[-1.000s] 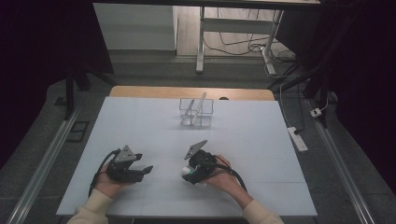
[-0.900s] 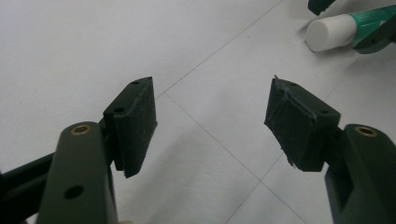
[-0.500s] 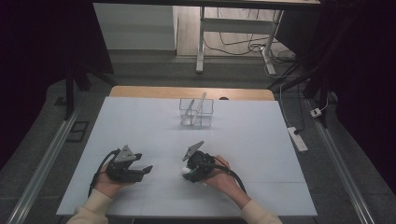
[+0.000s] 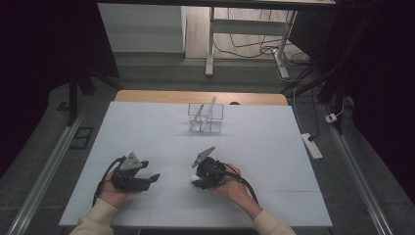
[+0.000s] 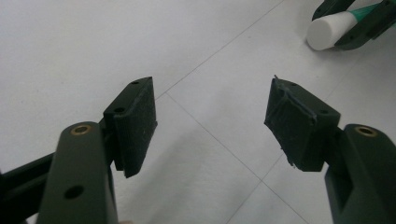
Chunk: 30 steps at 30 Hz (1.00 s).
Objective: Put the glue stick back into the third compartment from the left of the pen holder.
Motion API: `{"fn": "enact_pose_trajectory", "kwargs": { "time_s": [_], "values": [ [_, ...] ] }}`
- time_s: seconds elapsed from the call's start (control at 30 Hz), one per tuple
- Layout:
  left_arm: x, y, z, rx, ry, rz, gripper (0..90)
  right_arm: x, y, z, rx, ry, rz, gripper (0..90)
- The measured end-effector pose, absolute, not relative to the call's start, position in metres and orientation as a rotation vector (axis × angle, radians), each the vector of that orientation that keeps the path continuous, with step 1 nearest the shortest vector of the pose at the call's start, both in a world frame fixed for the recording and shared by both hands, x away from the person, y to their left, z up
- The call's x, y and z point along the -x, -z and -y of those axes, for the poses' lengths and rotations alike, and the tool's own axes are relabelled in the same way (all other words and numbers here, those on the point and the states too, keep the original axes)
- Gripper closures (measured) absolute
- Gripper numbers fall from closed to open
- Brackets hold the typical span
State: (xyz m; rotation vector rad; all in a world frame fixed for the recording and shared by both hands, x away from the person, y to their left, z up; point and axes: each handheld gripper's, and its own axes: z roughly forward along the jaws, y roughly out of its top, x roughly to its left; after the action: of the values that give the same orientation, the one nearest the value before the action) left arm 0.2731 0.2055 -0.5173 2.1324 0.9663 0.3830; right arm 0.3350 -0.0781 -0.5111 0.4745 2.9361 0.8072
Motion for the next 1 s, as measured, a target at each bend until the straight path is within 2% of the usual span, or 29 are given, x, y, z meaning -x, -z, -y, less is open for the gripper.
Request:
{"fn": "enact_pose_trajectory", "kwargs": {
  "time_s": [0.57, 1.0],
  "values": [
    [-0.273, 0.517, -0.206, -2.130, -0.387, -0.968, 33.8, -0.335, 0.470, 0.103, -0.516, -1.116, -2.770, 64.6],
    [-0.272, 0.515, -0.205, -2.116, -0.393, -0.971, 33.8, -0.349, 0.445, 0.131, -0.614, -1.287, -2.588, 64.5]
  ]
}}
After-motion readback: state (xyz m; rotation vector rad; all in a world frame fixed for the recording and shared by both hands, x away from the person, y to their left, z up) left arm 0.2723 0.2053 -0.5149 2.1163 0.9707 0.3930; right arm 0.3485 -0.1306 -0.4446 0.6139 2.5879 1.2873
